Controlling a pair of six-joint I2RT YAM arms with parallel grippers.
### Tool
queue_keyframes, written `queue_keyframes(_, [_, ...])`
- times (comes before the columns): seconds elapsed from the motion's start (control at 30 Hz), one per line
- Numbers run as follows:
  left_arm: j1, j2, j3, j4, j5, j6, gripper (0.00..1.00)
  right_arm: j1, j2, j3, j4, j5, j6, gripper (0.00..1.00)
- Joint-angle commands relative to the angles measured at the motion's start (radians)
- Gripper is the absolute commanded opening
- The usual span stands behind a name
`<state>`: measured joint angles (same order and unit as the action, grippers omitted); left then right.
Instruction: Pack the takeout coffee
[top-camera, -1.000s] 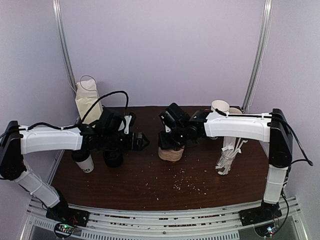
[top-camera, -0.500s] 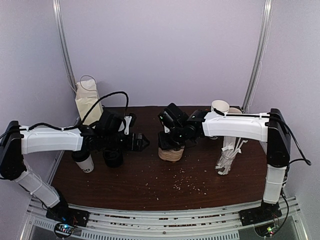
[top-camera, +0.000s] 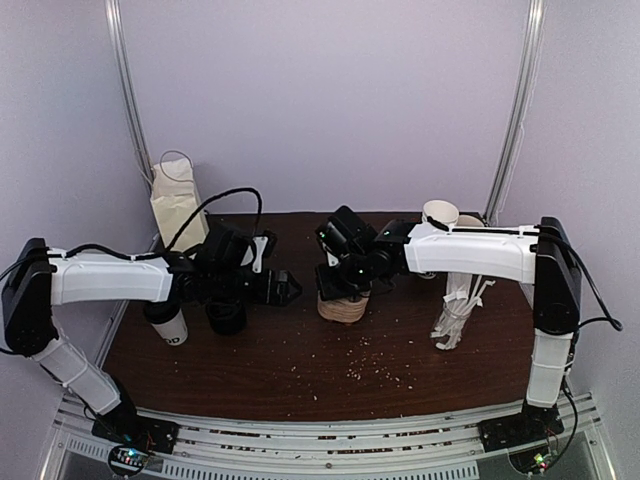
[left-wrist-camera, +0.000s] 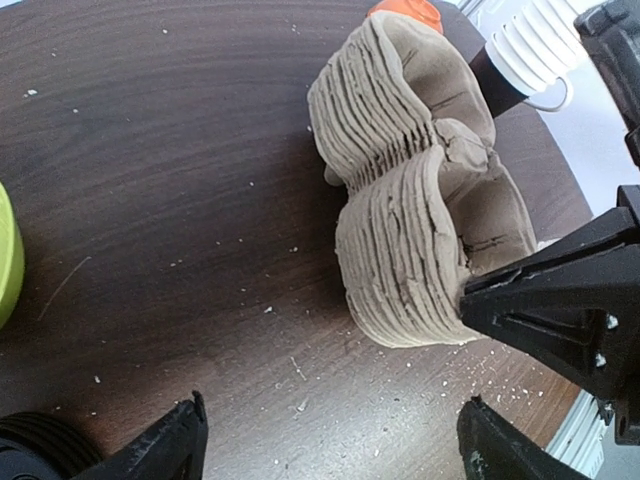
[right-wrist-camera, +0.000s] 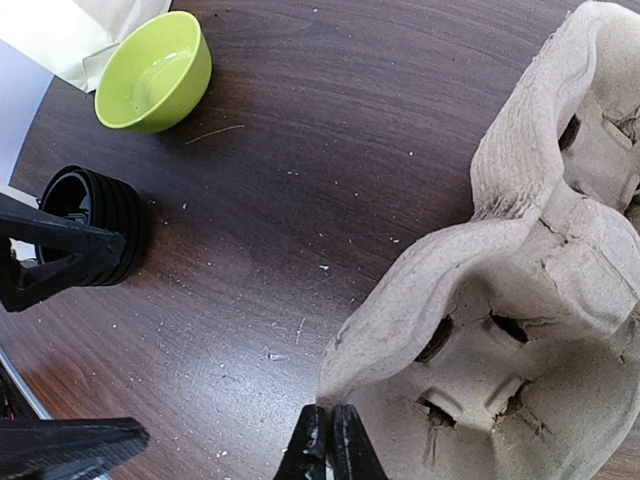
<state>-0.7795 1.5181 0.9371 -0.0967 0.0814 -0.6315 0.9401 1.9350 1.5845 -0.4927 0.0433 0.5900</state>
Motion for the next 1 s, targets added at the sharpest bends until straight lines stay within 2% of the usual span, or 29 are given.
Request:
queue_keyframes(0.0, [0.006,0.049,0.036,0.081,0.059,-0.019,0.9,-0.007,-0.029,0.028,-0.04,0.006,0.008,0.0])
queue_keyframes(0.57, [0.008,0.184,0.09,0.216,0.213,-0.095,0.9,-0.013,-0.084,0.01,-0.04,-0.017,0.031,0.0])
queue_keyframes(0.97, [0.021,0.247,0.087,0.295,0.239,-0.153,0.88,-0.032,-0.101,-0.032,0.015,-0.067,0.069,0.0])
